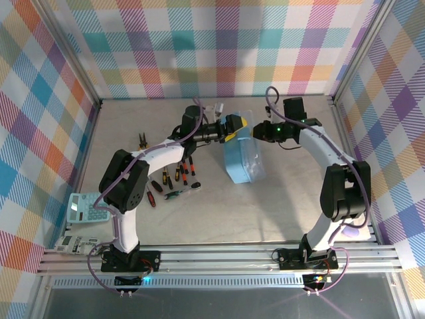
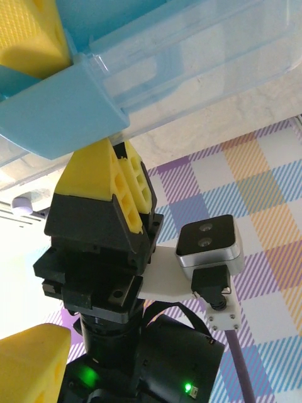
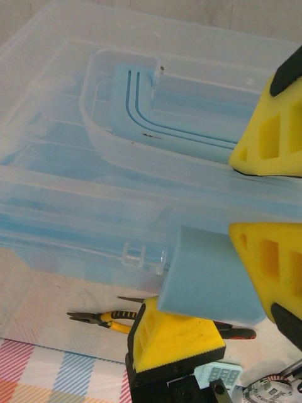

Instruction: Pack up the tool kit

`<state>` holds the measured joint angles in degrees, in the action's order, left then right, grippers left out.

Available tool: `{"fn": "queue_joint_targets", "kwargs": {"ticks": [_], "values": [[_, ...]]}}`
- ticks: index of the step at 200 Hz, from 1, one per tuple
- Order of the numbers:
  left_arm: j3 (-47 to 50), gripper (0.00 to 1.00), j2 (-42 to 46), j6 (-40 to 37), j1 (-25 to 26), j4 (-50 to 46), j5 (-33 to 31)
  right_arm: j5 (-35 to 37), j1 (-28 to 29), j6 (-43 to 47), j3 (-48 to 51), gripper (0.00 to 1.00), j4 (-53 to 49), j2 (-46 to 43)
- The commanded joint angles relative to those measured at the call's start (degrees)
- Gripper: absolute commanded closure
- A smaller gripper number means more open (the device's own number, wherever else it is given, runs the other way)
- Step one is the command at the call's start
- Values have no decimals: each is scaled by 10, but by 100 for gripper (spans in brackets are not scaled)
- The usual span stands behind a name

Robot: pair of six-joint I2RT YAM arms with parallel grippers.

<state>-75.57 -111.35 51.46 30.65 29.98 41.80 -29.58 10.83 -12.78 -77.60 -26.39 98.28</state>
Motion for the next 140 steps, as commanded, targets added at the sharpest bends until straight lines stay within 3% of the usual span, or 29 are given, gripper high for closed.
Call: {"fn": "queue_joint_targets", "kwargs": {"ticks": [1, 58, 140], "values": [[56, 0, -29, -9, -12, -50, 1, -34, 37, 41, -27, 81, -78, 16], [86, 0, -45, -15, -28, -24, -6, -17, 84, 34, -85, 81, -109, 31], [103, 0, -55, -21, -42, -15, -20, 36, 85, 60, -139, 76, -169, 41]]}}
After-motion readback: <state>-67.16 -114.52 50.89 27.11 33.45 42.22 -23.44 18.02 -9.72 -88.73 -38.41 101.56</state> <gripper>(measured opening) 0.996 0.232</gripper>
